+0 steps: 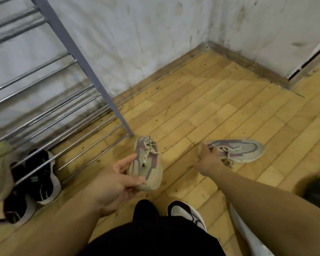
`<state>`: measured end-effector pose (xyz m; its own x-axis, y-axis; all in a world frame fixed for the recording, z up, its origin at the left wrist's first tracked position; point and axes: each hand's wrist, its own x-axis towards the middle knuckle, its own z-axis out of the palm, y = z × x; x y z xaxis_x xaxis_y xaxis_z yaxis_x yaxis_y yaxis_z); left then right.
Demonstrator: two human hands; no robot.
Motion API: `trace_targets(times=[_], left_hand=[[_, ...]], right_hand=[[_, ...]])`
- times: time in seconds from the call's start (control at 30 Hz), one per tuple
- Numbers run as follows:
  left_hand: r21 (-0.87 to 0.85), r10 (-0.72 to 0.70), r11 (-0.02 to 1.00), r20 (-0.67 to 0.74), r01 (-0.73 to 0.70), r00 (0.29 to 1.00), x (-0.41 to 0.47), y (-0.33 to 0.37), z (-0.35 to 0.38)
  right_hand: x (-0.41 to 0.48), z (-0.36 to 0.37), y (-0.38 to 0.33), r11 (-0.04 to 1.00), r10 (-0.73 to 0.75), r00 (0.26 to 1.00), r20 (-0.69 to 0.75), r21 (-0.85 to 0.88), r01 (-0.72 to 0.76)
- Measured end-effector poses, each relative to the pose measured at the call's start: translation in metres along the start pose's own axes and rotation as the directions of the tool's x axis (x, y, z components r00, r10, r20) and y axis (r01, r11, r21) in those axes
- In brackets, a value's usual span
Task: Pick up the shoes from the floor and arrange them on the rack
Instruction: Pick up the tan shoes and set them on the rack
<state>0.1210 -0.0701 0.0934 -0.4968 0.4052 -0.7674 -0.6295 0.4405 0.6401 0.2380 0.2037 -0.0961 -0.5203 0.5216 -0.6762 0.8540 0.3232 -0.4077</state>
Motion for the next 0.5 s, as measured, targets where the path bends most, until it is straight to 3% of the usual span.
trace_targets(times=[0.13, 0.3, 0.4, 0.5], left_hand=[[-0.085, -0.029, 0.996, -0.034, 0.026, 0.999, 0.026, -0.036, -0.018], [-0.018, -0.012, 1.0, -0.172, 0.009, 0.985, 0.044, -0.036, -0.047], [0.148, 0.081, 0.988, -0.247, -0.045, 0.966, 0.05, -0.022, -0.068], [0.368, 0.16, 0.926, -0.182, -0.083, 0.97, 0.052, -0.004, -0.083]], right_hand=[[-0.029, 0.025, 0.01, 0.981, -0.171, 0.985, 0.005, -0.095, 0.171], [-0.049, 0.028, 0.009, 0.945, -0.299, 0.944, 0.137, -0.098, 0.313], [-0.049, 0.036, 0.0, 0.97, -0.241, 0.969, -0.057, -0.027, 0.24], [-0.042, 0.054, -0.02, 1.0, -0.01, 0.996, -0.09, -0.019, 0.008]])
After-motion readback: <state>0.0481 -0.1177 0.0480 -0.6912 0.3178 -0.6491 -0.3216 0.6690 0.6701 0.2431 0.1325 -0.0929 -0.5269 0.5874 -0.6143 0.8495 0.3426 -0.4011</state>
